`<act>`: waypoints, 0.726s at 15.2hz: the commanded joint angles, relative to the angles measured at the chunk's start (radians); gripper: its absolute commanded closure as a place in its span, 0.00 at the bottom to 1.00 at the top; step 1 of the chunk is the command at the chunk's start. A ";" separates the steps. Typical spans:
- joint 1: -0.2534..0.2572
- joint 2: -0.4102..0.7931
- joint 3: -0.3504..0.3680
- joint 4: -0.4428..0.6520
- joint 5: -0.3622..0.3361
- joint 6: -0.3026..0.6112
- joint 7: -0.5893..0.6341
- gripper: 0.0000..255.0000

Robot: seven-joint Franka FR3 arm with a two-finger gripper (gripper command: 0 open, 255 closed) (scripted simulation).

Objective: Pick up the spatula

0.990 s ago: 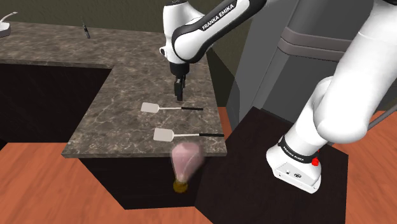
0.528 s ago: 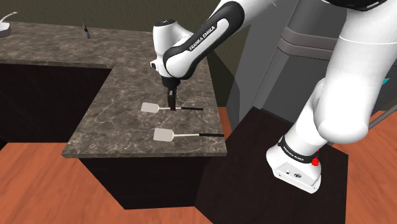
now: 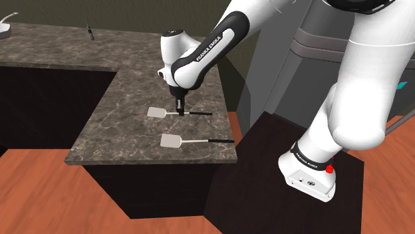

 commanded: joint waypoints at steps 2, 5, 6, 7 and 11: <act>0.000 0.001 0.000 0.000 0.000 0.001 0.000 1.00; 0.000 0.001 0.000 0.000 0.000 0.001 0.000 1.00; 0.000 0.001 0.000 0.000 0.000 0.001 0.000 1.00; 0.000 -0.001 0.000 0.001 0.000 -0.002 -0.001 1.00; -0.002 -0.042 0.003 0.006 0.008 -0.048 -0.007 1.00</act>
